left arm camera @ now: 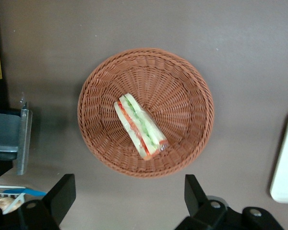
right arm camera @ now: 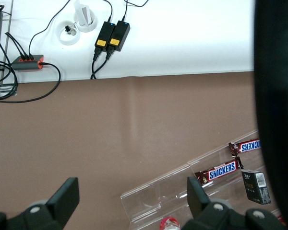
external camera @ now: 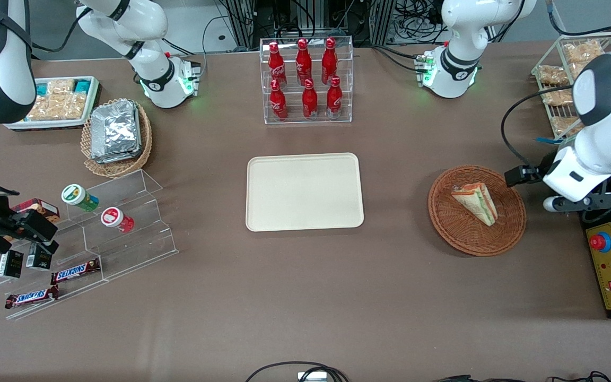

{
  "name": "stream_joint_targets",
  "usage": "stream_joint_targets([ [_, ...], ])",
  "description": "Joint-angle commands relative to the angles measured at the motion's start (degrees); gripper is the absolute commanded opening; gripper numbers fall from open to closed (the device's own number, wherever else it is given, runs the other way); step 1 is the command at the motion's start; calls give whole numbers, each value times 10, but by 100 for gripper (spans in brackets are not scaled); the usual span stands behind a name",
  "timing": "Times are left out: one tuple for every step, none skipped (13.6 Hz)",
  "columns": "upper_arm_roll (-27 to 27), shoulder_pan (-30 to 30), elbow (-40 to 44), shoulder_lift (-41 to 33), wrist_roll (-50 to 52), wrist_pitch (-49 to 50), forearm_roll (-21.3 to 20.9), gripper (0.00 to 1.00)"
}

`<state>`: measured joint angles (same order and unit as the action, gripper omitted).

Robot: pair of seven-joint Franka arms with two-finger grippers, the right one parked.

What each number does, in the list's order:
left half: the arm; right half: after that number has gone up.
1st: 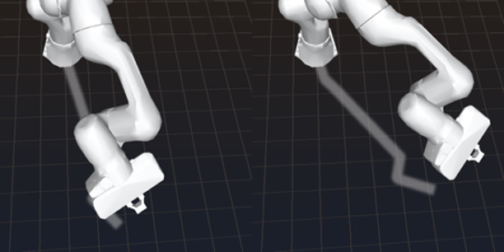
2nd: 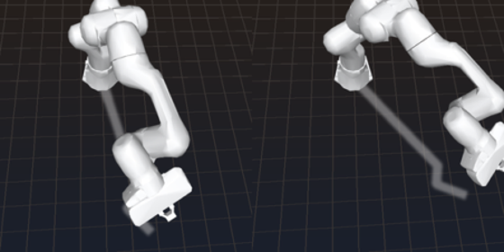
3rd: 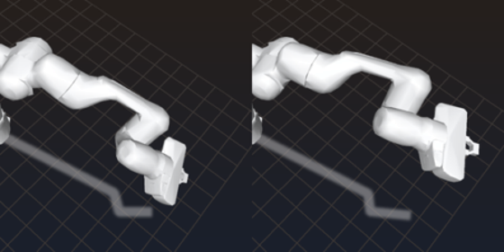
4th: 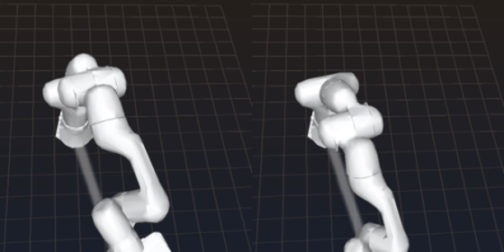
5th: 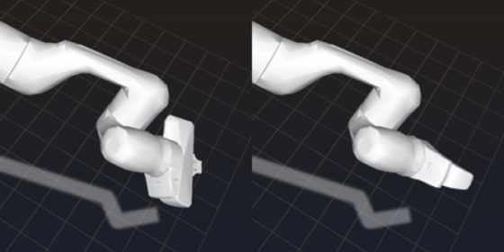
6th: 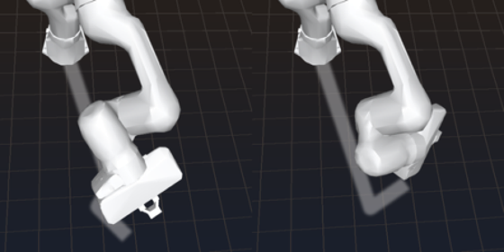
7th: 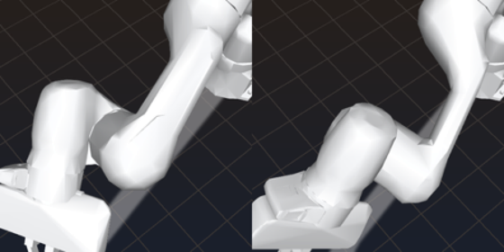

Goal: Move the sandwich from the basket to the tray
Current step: 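Move the left gripper over the wrapped sandwich in the wicker basket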

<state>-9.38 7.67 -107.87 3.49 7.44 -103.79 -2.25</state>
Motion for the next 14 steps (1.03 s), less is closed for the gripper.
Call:
stream_joint_targets([
  [-1, 4, -95, -37, 66, -85, -6, 100],
  [-1, 4, -116, -38, 91, -110, -7, 100],
  [-1, 3, -137, -37, 113, -135, -7, 100],
  [-2, 3, -157, -38, 132, -160, -7, 100],
  [-2, 3, -178, -37, 151, -183, -7, 100],
  [-2, 3, -191, -35, 165, -201, -7, 100],
  [-2, 4, -201, -31, 175, -216, -7, 100],
  [-2, 3, -208, -27, 187, -230, -7, 100],
  [-2, 4, -218, -23, 205, -248, -7, 100],
  [-2, 3, -228, -16, 223, -265, -7, 100],
  [-2, 3, -240, -14, 234, -285, -7, 100],
  [-2, 3, -254, -9, 242, -306, -7, 100],
  [-2, 3, -267, -6, 247, -326, -7, 100],
  [-2, 3, -276, -1, 256, -341, -7, 100],
])
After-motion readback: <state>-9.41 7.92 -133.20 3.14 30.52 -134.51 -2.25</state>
